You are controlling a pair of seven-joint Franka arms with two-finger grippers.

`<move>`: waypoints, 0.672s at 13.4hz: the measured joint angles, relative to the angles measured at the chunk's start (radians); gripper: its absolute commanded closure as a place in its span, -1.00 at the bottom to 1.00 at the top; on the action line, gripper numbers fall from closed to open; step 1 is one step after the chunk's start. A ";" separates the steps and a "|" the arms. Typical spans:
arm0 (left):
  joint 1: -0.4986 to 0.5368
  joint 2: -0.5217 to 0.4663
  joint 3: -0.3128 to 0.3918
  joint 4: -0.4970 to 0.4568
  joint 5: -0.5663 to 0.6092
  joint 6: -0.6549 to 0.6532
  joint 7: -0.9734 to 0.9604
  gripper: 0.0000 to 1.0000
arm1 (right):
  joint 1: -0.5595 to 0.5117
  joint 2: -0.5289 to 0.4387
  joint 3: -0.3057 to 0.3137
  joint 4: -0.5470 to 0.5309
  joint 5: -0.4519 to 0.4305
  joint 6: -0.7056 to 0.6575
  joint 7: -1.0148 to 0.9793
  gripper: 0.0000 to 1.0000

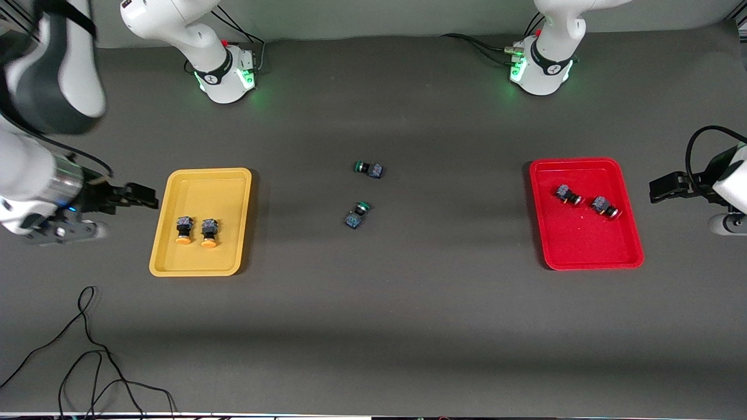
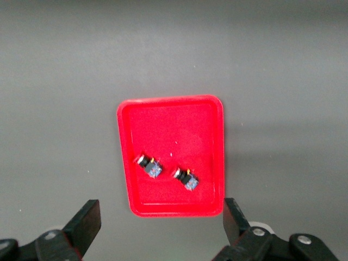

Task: Place red and yellow buttons in trays

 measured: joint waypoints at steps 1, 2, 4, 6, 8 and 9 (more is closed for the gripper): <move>-0.030 -0.029 0.035 -0.056 -0.001 0.056 0.010 -1.00 | -0.103 -0.027 0.101 -0.002 -0.015 -0.008 0.003 -1.00; -0.046 -0.061 0.053 -0.114 -0.001 0.108 0.020 -1.00 | -0.210 -0.047 0.202 -0.005 -0.028 -0.017 0.005 -1.00; -0.053 -0.102 0.072 -0.184 -0.001 0.156 0.042 -1.00 | -0.366 -0.070 0.335 -0.007 -0.035 -0.022 0.006 -1.00; -0.041 -0.120 0.086 -0.200 -0.003 0.162 0.063 -1.00 | -0.412 -0.082 0.360 -0.006 -0.042 -0.022 0.006 -1.00; -0.019 -0.125 0.085 -0.200 -0.014 0.162 0.098 -1.00 | -0.414 -0.088 0.361 -0.004 -0.071 -0.022 0.007 -1.00; -0.017 -0.127 0.083 -0.199 -0.017 0.159 0.106 -1.00 | -0.414 -0.090 0.363 -0.004 -0.078 -0.022 0.007 -1.00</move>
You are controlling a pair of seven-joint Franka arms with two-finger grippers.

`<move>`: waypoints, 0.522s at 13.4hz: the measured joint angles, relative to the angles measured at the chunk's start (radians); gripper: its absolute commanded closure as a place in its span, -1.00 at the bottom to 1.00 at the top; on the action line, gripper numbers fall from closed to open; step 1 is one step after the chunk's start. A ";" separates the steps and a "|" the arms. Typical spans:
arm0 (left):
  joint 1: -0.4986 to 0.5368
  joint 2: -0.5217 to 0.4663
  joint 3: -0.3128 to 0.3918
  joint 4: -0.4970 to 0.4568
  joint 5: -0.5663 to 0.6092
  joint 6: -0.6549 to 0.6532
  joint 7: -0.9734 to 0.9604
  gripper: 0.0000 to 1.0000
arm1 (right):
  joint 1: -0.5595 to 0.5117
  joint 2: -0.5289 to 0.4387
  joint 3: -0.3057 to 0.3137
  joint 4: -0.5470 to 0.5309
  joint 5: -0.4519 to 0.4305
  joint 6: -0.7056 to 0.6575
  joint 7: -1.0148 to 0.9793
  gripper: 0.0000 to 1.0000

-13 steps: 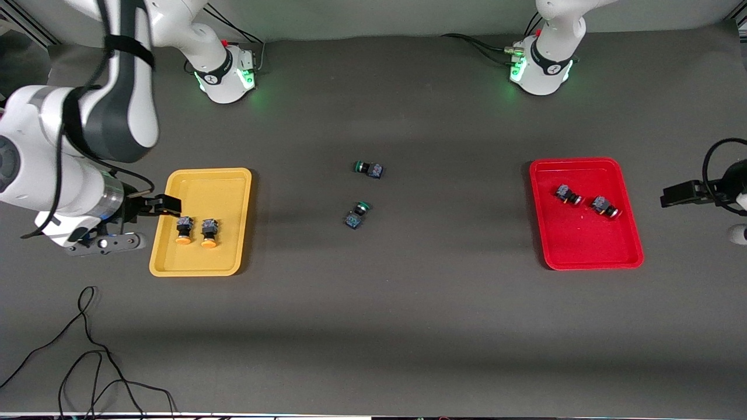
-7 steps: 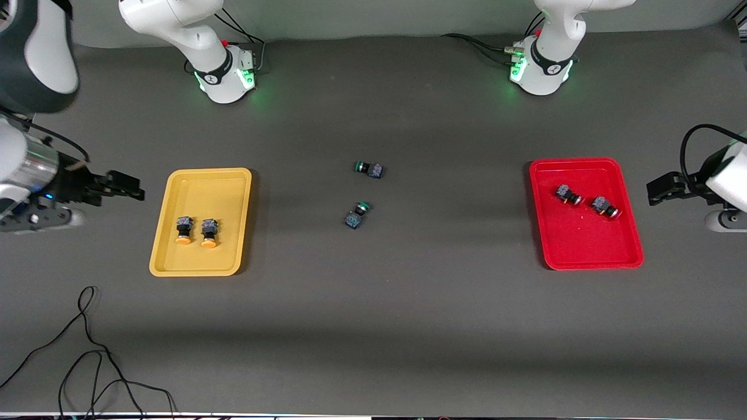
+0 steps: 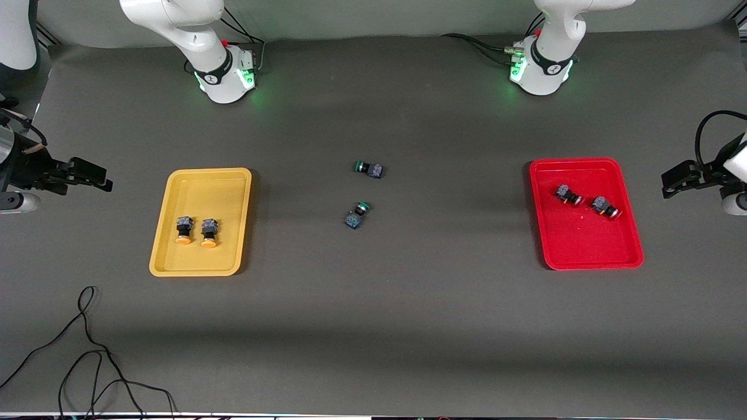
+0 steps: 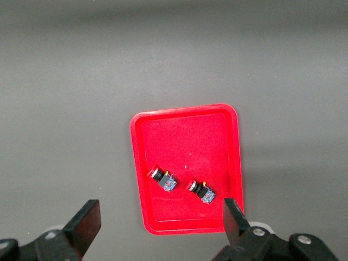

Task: Place red and yellow buttons in trays

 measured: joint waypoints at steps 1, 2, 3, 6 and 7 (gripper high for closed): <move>-0.002 -0.003 -0.005 0.003 -0.002 -0.010 0.001 -1.00 | 0.000 -0.001 0.001 0.000 -0.002 0.000 0.000 -1.00; -0.009 -0.007 -0.010 0.009 -0.005 -0.028 0.001 -1.00 | 0.000 -0.001 0.003 0.000 -0.003 0.000 0.001 -1.00; -0.022 -0.012 -0.013 0.015 -0.006 -0.043 0.000 -1.00 | 0.001 -0.001 0.004 0.000 -0.004 0.000 0.003 -1.00; -0.042 -0.023 -0.014 0.017 -0.006 -0.060 -0.004 -1.00 | 0.002 -0.001 0.008 0.000 -0.030 -0.007 0.031 -1.00; -0.041 -0.023 -0.013 0.017 -0.006 -0.063 -0.004 -1.00 | 0.002 -0.001 0.010 0.000 -0.033 -0.009 0.039 -1.00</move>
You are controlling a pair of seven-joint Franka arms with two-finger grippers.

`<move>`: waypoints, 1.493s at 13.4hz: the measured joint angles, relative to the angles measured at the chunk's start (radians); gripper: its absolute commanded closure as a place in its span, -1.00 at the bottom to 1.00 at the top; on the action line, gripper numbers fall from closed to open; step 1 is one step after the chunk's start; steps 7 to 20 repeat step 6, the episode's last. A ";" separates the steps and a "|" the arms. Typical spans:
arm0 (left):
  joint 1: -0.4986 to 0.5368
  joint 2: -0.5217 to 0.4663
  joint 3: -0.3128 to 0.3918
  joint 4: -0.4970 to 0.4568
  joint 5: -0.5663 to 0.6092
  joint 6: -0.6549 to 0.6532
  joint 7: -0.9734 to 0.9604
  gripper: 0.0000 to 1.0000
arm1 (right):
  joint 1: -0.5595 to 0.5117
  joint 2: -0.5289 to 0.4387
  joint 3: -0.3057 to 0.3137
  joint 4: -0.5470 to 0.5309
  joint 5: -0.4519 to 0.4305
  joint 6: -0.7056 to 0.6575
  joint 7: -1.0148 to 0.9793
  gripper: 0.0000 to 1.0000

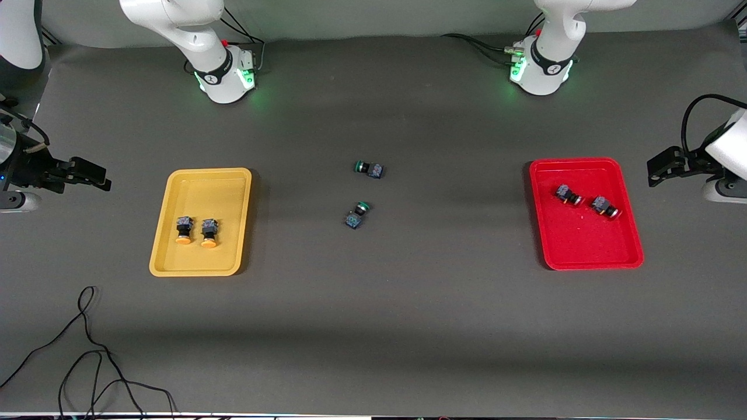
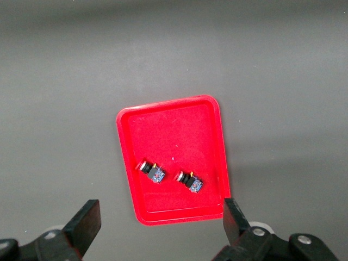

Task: Place red and yellow buttons in trays

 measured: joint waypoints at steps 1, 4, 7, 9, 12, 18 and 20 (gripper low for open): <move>0.000 0.000 0.000 0.000 0.000 -0.001 0.000 -1.00 | 0.000 0.000 0.002 0.000 -0.001 -0.003 0.005 -1.00; 0.001 0.001 0.003 0.000 0.000 0.000 0.000 -1.00 | 0.000 -0.002 0.007 0.000 -0.002 -0.013 0.008 -1.00; 0.002 0.001 0.006 0.000 -0.001 0.000 0.000 -1.00 | 0.000 -0.002 0.007 0.000 -0.002 -0.013 0.008 -1.00; 0.002 0.001 0.006 0.000 -0.001 0.000 0.000 -1.00 | 0.000 -0.002 0.007 0.000 -0.002 -0.013 0.008 -1.00; 0.002 0.001 0.006 0.000 -0.001 0.000 0.000 -1.00 | 0.000 -0.002 0.007 0.000 -0.002 -0.013 0.008 -1.00; 0.002 0.001 0.006 0.000 -0.001 0.000 0.000 -1.00 | 0.000 -0.002 0.007 0.000 -0.002 -0.013 0.008 -1.00; 0.002 0.001 0.006 0.000 -0.001 0.000 0.000 -1.00 | 0.000 -0.002 0.007 0.000 -0.002 -0.013 0.008 -1.00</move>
